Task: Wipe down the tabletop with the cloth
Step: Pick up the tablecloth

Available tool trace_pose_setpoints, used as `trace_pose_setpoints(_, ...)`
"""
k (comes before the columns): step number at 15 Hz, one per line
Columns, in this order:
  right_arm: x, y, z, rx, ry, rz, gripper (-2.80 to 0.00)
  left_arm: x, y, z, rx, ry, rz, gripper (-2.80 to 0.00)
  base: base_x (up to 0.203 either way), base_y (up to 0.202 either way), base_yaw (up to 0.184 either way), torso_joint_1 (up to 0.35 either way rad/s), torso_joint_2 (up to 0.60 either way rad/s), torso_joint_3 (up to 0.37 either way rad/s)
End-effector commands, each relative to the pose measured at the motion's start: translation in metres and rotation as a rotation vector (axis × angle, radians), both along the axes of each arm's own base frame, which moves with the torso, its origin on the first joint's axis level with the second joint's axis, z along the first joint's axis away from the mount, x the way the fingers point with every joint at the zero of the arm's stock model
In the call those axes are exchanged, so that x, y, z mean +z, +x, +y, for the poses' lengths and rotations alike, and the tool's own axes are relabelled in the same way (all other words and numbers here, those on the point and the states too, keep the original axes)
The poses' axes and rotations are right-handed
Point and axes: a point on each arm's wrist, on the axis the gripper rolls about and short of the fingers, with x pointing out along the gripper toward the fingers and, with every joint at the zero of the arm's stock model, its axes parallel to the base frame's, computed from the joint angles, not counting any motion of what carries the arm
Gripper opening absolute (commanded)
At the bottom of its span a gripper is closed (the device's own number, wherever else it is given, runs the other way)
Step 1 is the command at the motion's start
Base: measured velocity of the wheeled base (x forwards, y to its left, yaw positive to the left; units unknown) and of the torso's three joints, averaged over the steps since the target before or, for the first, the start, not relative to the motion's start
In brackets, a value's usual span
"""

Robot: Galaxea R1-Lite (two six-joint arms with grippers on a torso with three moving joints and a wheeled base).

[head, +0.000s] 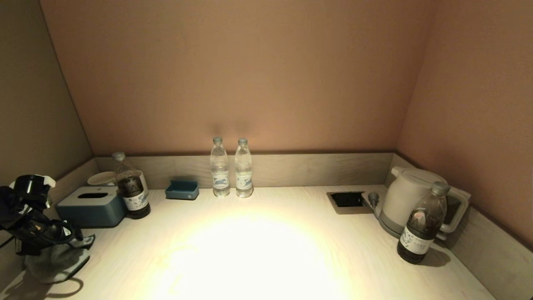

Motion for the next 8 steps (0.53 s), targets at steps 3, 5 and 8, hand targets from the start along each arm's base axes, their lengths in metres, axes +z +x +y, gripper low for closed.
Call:
trace_pose_setpoints(3,0.000,0.000,0.000,0.000,0.000,0.001,-2.80,-0.012,0.004,0.001,0.004,-0.008,0.025,0.00,0.000,0.000,0.000,0.000,0.00,0.000)
trace_pose_setpoints(5,0.000,0.000,0.000,0.000,0.000,0.001,-2.80,-0.017,0.006,0.003,0.006,-0.013,0.034,0.00,0.000,0.000,0.000,0.000,0.00,0.000)
trace_pose_setpoints(8,0.000,0.000,0.000,-0.001,0.000,0.001,-2.80,-0.024,0.008,0.004,0.007,-0.017,0.046,-2.80,0.000,0.000,0.000,0.000,0.00,0.000)
